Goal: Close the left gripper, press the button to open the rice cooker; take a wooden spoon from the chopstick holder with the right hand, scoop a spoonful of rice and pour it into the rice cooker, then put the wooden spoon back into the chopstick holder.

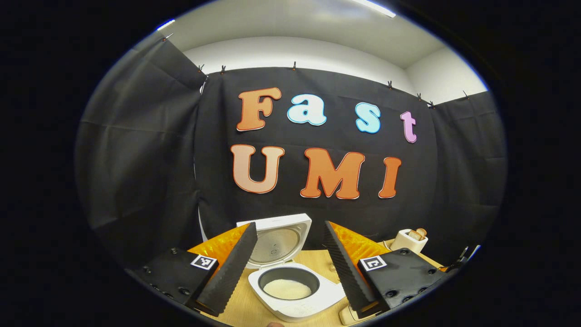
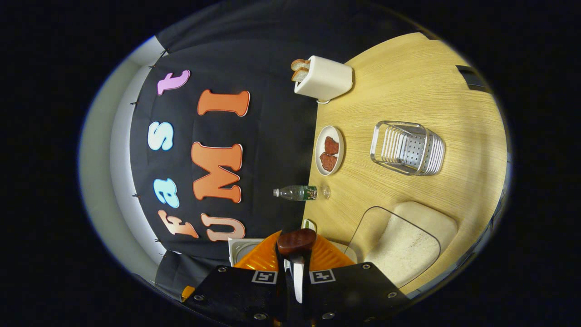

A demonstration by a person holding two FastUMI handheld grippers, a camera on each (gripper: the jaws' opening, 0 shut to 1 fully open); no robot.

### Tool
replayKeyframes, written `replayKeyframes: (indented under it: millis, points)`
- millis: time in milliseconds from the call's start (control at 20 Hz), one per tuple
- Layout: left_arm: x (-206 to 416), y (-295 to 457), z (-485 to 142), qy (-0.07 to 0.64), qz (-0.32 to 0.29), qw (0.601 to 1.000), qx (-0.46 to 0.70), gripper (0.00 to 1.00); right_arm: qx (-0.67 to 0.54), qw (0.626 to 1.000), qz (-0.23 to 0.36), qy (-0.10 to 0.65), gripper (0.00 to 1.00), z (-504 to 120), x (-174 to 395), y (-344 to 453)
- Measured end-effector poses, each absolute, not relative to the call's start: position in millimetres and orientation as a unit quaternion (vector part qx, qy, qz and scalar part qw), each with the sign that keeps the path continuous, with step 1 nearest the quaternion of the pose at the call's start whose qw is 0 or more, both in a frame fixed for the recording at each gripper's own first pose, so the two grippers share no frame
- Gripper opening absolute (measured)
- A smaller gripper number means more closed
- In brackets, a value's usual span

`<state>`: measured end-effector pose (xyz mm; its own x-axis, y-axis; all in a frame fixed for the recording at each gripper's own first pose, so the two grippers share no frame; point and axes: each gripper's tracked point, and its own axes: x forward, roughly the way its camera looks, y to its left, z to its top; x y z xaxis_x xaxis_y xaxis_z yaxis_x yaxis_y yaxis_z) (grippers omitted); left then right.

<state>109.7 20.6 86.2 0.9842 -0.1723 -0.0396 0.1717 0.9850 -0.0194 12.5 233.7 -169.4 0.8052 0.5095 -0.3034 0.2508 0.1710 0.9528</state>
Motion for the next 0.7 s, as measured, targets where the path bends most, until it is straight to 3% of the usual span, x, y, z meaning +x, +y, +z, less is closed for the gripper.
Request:
replayKeyframes:
  millis: [150, 200, 250, 350, 700]
  points:
    - [114, 28, 86, 0.021, -0.082, 0.996, -0.017, 0.99, 0.642, 0.701, 0.096, 0.295, 0.11, -153, 17, 244]
    - [115, 29, 84, 0.023, -0.083, 0.996, -0.022, 1.00, 0.644, 0.700, 0.095, 0.295, 0.07, -150, 20, 247]
    - [117, 32, 83, 0.025, -0.081, 0.996, -0.026, 0.95, 0.646, 0.698, 0.094, 0.295, 0.12, -146, 21, 251]
    - [119, 41, 86, 0.022, -0.073, 0.997, -0.025, 1.00, 0.648, 0.693, 0.106, 0.298, 0.11, -134, 24, 265]
    - [126, 52, 84, 0.024, -0.068, 0.997, -0.020, 0.99, 0.644, 0.693, 0.151, 0.287, 0.12, -90, 53, 316]
